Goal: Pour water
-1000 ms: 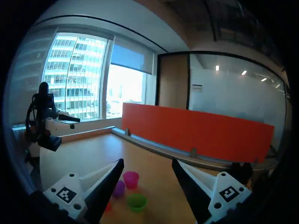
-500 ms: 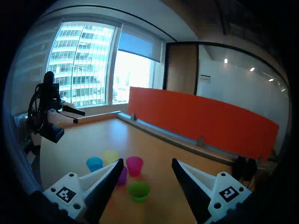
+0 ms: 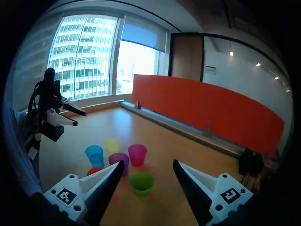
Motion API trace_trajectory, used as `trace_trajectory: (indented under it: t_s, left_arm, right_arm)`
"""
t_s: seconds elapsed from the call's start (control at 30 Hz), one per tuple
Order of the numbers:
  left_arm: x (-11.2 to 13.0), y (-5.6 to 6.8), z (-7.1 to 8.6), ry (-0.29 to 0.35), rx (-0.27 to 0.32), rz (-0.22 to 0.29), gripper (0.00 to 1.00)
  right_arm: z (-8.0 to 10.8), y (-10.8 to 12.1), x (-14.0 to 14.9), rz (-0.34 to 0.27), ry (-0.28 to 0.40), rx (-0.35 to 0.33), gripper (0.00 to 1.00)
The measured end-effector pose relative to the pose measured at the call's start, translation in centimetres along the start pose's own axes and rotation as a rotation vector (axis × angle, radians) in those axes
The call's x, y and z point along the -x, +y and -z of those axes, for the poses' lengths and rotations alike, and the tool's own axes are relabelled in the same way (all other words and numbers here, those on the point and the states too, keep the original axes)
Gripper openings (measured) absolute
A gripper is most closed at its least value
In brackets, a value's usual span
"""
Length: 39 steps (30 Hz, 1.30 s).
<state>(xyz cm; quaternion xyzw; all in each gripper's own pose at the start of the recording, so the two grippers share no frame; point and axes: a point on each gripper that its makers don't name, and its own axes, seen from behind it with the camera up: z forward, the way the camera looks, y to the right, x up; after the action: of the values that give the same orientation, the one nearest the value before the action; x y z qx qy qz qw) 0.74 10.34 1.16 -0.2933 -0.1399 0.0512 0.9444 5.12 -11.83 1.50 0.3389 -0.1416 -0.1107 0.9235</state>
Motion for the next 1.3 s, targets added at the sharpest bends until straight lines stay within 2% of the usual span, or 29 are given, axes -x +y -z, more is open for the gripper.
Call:
trace_trajectory:
  t_s: [0.7,1.3]
  left_arm:
    - [4.6,0.5,-1.6,-0.083,0.028,0.011,0.97]
    - [8.9,2.0,-2.7,-0.167,0.065,0.005,0.96]
  right_arm:
    - [-2.3,-0.9,4.8,0.031,-0.095,-0.039,1.00]
    - [-4.6,-1.7,8.8,0.046,-0.176,-0.067,1.00]
